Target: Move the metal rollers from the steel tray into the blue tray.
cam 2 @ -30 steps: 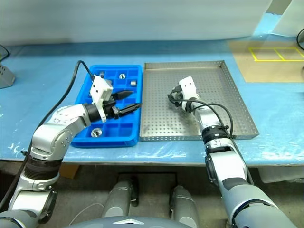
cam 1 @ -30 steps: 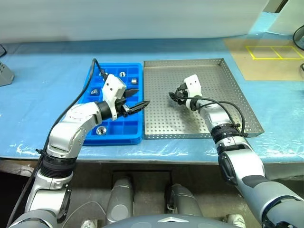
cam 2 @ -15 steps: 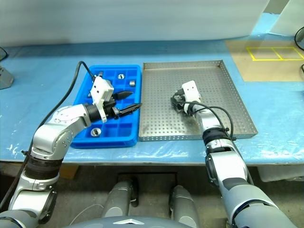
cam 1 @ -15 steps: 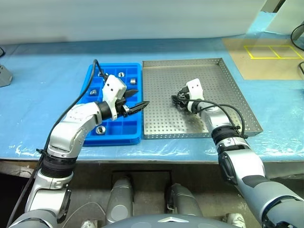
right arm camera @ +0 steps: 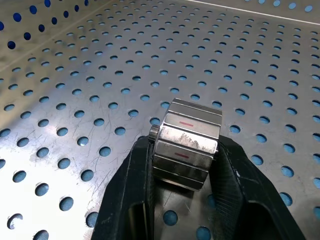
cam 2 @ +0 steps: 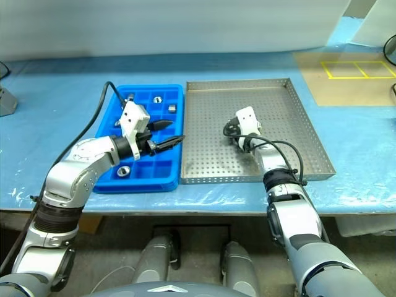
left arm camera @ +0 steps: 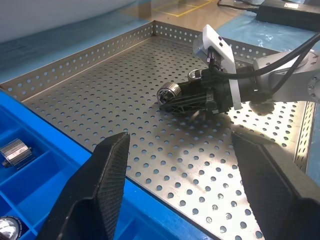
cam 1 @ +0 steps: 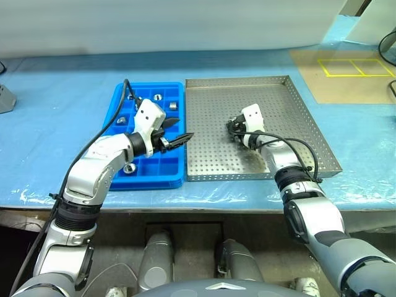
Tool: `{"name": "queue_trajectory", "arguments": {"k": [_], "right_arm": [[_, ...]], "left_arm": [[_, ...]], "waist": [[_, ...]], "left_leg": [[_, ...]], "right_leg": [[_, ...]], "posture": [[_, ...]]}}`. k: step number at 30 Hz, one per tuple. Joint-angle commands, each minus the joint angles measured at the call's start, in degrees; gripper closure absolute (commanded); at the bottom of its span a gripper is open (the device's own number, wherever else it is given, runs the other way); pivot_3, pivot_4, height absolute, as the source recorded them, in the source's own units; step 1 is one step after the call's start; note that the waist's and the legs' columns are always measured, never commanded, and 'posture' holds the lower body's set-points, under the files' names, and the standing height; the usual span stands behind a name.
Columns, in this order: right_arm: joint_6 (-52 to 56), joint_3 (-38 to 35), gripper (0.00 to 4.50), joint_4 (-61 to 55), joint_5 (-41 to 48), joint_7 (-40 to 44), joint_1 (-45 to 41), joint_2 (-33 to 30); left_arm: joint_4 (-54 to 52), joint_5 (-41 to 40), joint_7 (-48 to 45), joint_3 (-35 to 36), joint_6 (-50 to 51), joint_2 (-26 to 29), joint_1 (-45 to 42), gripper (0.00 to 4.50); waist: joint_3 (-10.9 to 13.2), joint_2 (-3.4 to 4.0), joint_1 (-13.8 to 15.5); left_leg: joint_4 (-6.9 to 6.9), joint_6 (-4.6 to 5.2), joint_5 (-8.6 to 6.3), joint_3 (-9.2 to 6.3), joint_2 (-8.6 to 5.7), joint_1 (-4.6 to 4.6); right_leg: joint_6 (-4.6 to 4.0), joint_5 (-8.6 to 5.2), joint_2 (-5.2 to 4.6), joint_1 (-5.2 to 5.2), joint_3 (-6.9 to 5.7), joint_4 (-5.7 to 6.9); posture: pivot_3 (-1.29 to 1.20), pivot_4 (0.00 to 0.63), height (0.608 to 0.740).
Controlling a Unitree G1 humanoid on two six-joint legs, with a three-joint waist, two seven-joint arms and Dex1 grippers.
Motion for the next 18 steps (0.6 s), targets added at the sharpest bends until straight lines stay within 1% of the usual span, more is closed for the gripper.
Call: {"name": "queue_trajectory", "arguments": {"k": [1, 5, 8, 13, 16, 18], "right_arm": [[0.9, -0.4, 3.36, -5.4, 1.9, 3.2, 0.2, 0.7], [4.0, 0.3, 3.36, -12.2, 4.1, 9.6, 2.0, 1.2], [8.5, 0.9, 3.36, -20.8, 6.7, 14.2, 3.0, 1.4], [16.2, 2.6, 3.36, -34.4, 10.7, 19.0, 2.5, 1.8], [20.2, 6.3, 3.36, -41.3, 11.8, 24.2, 3.3, 0.8], [21.4, 9.0, 3.36, -44.0, 11.7, 27.1, 4.2, -0.2]], "left_arm": [[-1.1, 0.2, -0.3, 0.3, -1.5, 0.2, -1.3, 1.07], [-0.4, 0.1, -0.6, 1.2, -2.1, 0.7, -1.4, 1.07], [-0.3, 0.1, -0.6, 1.7, -2.5, 1.2, -1.2, 1.07], [-1.2, -0.2, 0.2, 3.0, -2.5, 1.8, -0.3, 1.07], [-3.4, -1.6, 0.6, 5.5, -1.5, 3.2, 1.5, 1.07], [-5.5, -2.6, 0.0, 7.2, -0.9, 4.8, 3.8, 1.07]], "waist": [[0.0, 0.00, 0.0], [0.0, 0.00, 0.0], [0.0, 0.00, 0.0], [0.0, 0.00, 0.1], [0.0, 0.00, 0.0], [0.0, 0.00, 0.0]], "left_leg": [[0.00, 0.00, 0.00, 0.00, 0.00, 0.00], [-0.01, 0.02, -0.01, 0.00, 0.01, -0.01], [-0.02, 0.03, -0.01, 0.00, 0.01, 0.00], [-0.07, 0.02, -0.01, -0.01, 0.01, 0.02], [-0.12, 0.01, 0.00, -0.01, 0.01, 0.04], [-0.19, 0.00, 0.00, -0.01, 0.02, 0.05]], "right_leg": [[0.00, 0.00, 0.00, 0.00, 0.00, 0.00], [0.00, 0.00, 0.00, 0.00, 0.00, -0.01], [0.00, 0.00, 0.01, 0.00, 0.00, -0.02], [0.00, 0.00, 0.01, 0.00, 0.00, -0.03], [0.00, 0.00, 0.01, 0.00, 0.00, -0.07], [0.00, -0.01, 0.03, -0.01, 0.00, -0.09]], "posture": [[0.03, 0.150, 0.740], [0.04, 0.150, 0.740], [0.04, 0.150, 0.740], [0.06, 0.150, 0.740], [0.08, 0.150, 0.740], [0.10, 0.150, 0.740]]}}
